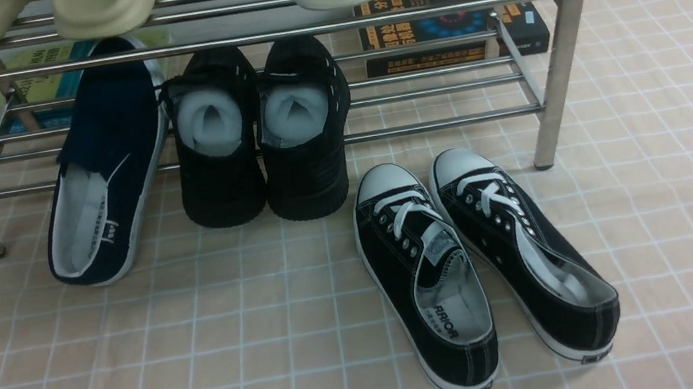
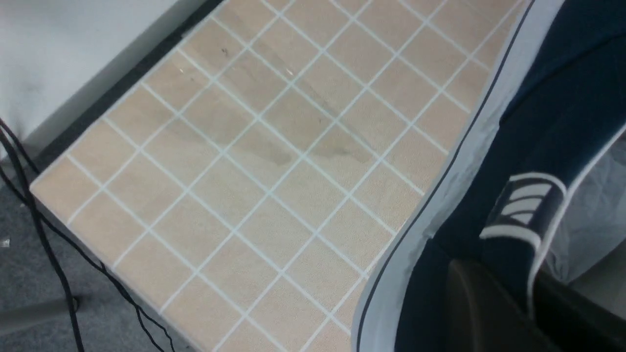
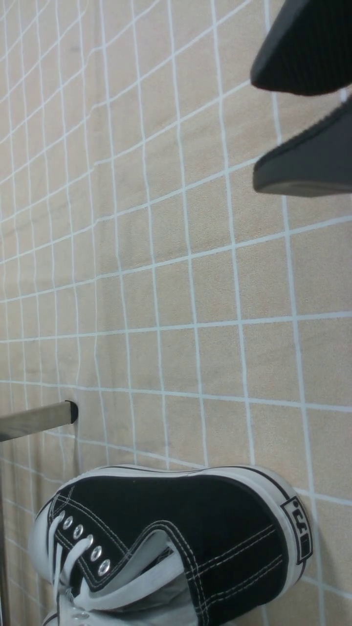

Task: Take the shoes off the shelf from the light coffee tablecloth by hand.
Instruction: 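Set the held shoe down on the floor in front of the rack with the left gripper, then grasp the leftmost shoe on the bottom shelf of the shoe rack with the left gripper, then set the held shoe down on the floor in front of the rack with the left gripper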

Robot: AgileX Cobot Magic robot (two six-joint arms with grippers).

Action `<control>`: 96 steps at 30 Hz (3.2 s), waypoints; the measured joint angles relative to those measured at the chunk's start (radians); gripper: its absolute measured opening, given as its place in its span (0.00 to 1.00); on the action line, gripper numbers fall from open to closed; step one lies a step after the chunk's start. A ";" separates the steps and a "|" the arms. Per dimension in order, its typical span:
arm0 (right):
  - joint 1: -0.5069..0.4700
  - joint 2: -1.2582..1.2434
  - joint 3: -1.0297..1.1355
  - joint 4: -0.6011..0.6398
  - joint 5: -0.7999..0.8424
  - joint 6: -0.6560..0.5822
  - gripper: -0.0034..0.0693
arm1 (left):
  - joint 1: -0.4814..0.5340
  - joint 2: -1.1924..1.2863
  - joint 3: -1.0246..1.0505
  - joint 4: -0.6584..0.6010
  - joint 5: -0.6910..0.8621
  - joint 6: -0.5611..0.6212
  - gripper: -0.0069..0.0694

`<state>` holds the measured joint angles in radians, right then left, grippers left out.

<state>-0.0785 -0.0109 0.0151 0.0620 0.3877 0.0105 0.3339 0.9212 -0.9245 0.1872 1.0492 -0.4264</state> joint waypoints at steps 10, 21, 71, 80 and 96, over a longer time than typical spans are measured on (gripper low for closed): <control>0.000 0.000 0.000 0.000 0.000 0.000 0.38 | 0.000 0.079 0.261 -0.001 -0.340 -0.100 0.15; 0.000 0.000 0.000 0.000 0.000 0.000 0.38 | 0.000 0.250 0.274 -0.037 -0.447 -0.113 0.23; 0.000 0.000 0.000 0.000 0.000 0.000 0.38 | -0.271 0.855 -0.186 -0.267 -0.760 0.439 0.18; 0.000 0.000 0.000 0.000 0.000 0.000 0.38 | -0.271 0.616 -0.185 -0.364 -0.306 0.374 0.13; 0.000 0.000 0.000 0.000 0.000 0.000 0.38 | -0.271 0.424 0.023 -0.311 -0.099 0.247 0.13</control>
<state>-0.0785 -0.0109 0.0151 0.0620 0.3877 0.0105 0.0629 1.3451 -0.9011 -0.1242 0.9500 -0.1796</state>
